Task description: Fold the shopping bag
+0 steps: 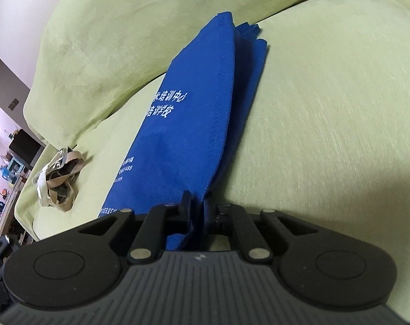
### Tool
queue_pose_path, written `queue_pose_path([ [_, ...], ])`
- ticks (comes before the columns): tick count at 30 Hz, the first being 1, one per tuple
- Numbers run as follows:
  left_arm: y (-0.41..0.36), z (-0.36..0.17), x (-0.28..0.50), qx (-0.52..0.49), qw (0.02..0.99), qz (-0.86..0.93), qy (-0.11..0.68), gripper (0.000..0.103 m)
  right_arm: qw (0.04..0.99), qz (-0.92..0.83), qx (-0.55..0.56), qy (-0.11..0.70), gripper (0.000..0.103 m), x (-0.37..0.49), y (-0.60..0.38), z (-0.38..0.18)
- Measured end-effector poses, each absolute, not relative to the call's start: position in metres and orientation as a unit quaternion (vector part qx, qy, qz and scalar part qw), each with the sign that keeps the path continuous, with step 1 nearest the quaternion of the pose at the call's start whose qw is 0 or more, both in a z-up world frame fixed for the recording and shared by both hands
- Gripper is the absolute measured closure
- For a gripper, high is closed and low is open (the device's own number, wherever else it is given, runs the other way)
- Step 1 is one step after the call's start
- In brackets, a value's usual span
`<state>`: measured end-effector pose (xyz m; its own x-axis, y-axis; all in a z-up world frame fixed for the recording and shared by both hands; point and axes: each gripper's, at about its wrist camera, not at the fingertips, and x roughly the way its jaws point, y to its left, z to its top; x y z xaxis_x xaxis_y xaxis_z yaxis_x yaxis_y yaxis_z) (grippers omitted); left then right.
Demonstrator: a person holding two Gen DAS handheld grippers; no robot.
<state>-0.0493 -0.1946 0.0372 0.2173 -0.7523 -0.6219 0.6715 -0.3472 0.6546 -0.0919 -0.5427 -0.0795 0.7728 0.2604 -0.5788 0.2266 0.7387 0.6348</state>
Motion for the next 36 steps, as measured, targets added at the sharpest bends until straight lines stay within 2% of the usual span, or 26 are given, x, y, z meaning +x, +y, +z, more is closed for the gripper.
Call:
queue_pose_path([
  [2,-0.192,0.024,-0.055,0.552,0.544,-0.628,-0.071,0.047,0.869,0.009,0.362,0.336,0.099,-0.092,-0.542,-0.08],
  [3,-0.194,0.016,-0.056,0.56,0.535,-0.627,-0.085,0.051,0.87,0.008,0.362,0.336,0.099,-0.092,-0.542,-0.08],
  [4,-0.202,0.006,-0.052,0.566,0.529,-0.625,-0.098,0.056,0.87,0.008,0.362,0.335,0.099,-0.091,-0.542,-0.081],
  [5,-0.206,0.001,-0.048,0.566,0.527,-0.626,-0.102,0.069,0.87,0.008,0.362,0.334,0.099,-0.091,-0.541,-0.081],
  [6,-0.209,0.002,-0.044,0.56,0.528,-0.633,-0.088,0.085,0.87,0.009,0.363,0.334,0.099,-0.091,-0.541,-0.081],
  [9,-0.221,0.012,-0.023,0.503,0.554,-0.664,0.016,0.091,0.866,0.014,0.374,0.331,0.099,-0.09,-0.544,-0.084],
  [13,-0.23,0.024,0.0,0.454,0.559,-0.687,0.1,0.093,0.862,0.016,0.38,0.334,0.096,-0.091,-0.546,-0.083],
  [15,-0.234,0.028,0.011,0.436,0.555,-0.695,0.137,0.093,0.872,0.01,0.35,0.342,0.089,-0.098,-0.539,-0.072],
  [16,-0.235,0.03,0.016,0.428,0.552,-0.699,0.154,0.093,0.885,0.007,0.316,0.342,0.08,-0.105,-0.531,-0.063],
  [19,-0.237,0.034,0.028,0.419,0.539,-0.708,0.18,0.093,0.918,0.008,0.212,0.335,0.078,-0.129,-0.507,-0.035],
  [21,-0.24,0.034,0.031,0.422,0.526,-0.714,0.187,0.093,0.934,0.049,0.161,0.315,0.071,-0.149,-0.487,-0.022],
  [22,-0.242,0.034,0.033,0.425,0.519,-0.717,0.19,0.093,0.938,0.075,0.143,0.308,0.063,-0.156,-0.477,-0.02],
  [23,-0.245,0.035,0.033,0.429,0.512,-0.719,0.191,0.093,0.939,0.097,0.127,0.305,0.062,-0.16,-0.468,-0.019],
  [30,-0.258,0.039,0.044,0.446,0.457,-0.741,0.21,0.093,0.933,0.185,0.034,0.307,0.062,-0.15,-0.428,-0.033],
  [33,-0.263,0.037,0.05,0.442,0.447,-0.746,0.22,0.091,0.931,0.196,0.016,0.309,0.067,-0.141,-0.422,-0.038],
  [34,-0.264,0.037,0.052,0.44,0.445,-0.747,0.225,0.09,0.93,0.19,0.023,0.315,0.072,-0.14,-0.423,-0.04],
  [36,-0.264,0.036,0.055,0.433,0.454,-0.743,0.232,0.083,0.928,0.178,0.035,0.327,0.079,-0.137,-0.427,-0.043],
])
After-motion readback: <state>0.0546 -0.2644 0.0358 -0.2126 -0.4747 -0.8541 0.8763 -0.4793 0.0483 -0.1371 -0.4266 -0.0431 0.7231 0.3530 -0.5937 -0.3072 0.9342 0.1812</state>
